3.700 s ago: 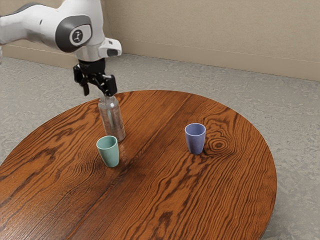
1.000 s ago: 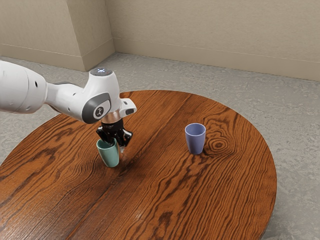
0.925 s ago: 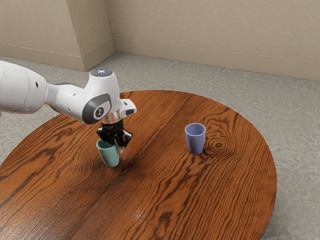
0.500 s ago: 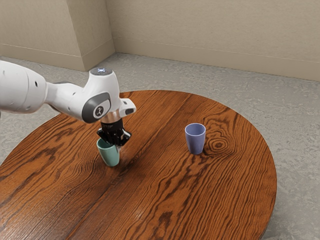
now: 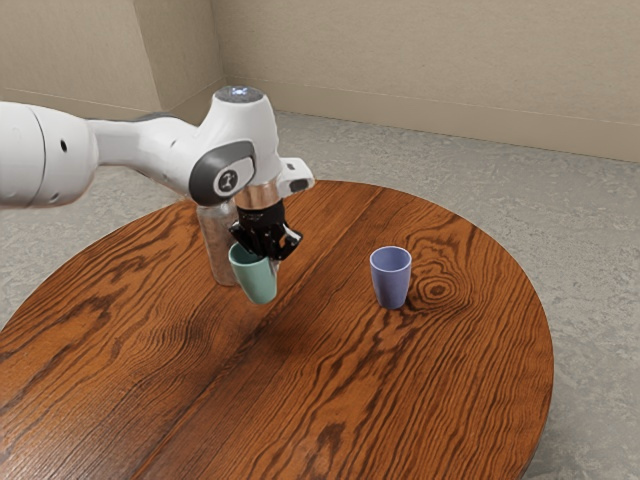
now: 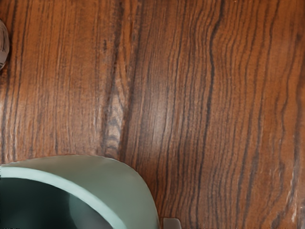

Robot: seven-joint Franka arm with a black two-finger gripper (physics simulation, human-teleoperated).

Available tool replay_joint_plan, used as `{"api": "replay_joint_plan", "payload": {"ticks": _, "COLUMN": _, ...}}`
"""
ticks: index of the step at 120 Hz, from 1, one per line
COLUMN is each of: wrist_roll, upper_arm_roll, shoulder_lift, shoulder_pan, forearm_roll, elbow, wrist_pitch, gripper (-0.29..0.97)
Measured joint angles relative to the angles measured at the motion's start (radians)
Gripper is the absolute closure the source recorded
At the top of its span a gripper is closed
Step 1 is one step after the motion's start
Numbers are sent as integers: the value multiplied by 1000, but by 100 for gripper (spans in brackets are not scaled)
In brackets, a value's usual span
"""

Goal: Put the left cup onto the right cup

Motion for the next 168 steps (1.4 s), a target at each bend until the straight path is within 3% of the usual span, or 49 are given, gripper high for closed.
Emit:
{"api": "replay_joint_plan", "payload": {"ticks": 35, "wrist_roll": -69, "upper_arm_roll": -110, "shoulder_lift": 31, "shoulder_pan": 0, "forearm_roll": 39, "elbow": 238, "wrist_pitch": -204, "gripper": 78}}
{"api": "replay_joint_plan", "payload": {"ticks": 62, "wrist_roll": -102, "upper_arm_roll": -193, "shoulder_lift": 177, "shoulder_pan": -11, "forearm_roll": 63, "elbow": 510, "wrist_pitch": -361, "gripper": 78}}
{"api": "replay_joint_plan", "payload": {"ticks": 87, "wrist_roll": -121, "upper_arm_roll": -248, "shoulder_lift": 331, "shoulder_pan": -49, "forearm_roll": 137, "elbow": 740, "wrist_pitch": -480, "gripper": 78}}
{"api": "replay_joint_plan", "payload": {"ticks": 127, "wrist_roll": -138, "upper_arm_roll": -308, "shoulder_lift": 431, "shoulder_pan": -87, "forearm_roll": 254, "elbow": 910, "wrist_pitch": -552, "gripper": 78}}
{"api": "replay_joint_plan", "payload": {"ticks": 168, "wrist_roll": -136, "upper_arm_roll": -337, "shoulder_lift": 508, "shoulder_pan": -103, "forearm_roll": 333, "elbow": 986, "wrist_pitch": -491, "gripper": 78}}
